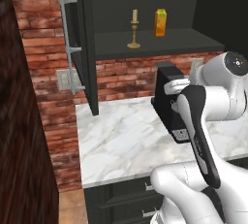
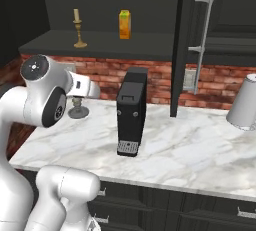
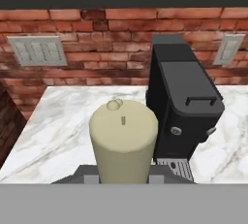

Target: Pick the candle and candle from the dining table and place them in the open cabinet. Close the cabinet after placing the objects.

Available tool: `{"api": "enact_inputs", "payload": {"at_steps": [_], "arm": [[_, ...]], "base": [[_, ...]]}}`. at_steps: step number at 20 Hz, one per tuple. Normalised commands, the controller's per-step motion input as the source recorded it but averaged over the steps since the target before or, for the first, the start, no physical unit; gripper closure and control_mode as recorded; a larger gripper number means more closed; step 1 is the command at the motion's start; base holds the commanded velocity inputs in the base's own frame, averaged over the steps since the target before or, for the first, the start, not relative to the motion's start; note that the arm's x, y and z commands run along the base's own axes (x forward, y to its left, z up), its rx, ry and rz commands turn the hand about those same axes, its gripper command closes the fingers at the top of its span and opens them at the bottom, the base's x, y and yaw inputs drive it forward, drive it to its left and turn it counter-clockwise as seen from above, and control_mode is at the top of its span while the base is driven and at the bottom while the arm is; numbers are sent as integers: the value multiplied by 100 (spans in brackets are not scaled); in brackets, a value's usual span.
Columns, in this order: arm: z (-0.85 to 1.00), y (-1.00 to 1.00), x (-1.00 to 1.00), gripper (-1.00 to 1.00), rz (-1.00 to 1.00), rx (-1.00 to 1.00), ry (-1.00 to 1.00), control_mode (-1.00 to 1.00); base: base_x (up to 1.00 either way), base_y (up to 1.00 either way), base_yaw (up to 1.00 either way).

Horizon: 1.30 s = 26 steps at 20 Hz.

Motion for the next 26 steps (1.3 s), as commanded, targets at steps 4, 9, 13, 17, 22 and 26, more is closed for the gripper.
{"api": "enact_inputs", "payload": {"at_steps": [4,9,13,17,22,26], "arm": [[29,0,0,100,0,0,-10,-100],[42,0,3,100,0,0,0,-100],[44,-4,0,100,0,0,0,-100],[19,-19,2,100,0,0,0,-100],[9,-14,3,100,0,0,-2,-100],[9,-13,1,100,0,0,-7,-100]], "base": [[0,0,0],[0,0,0],[0,0,0],[0,0,0],[0,0,0],[0,0,0]]}}
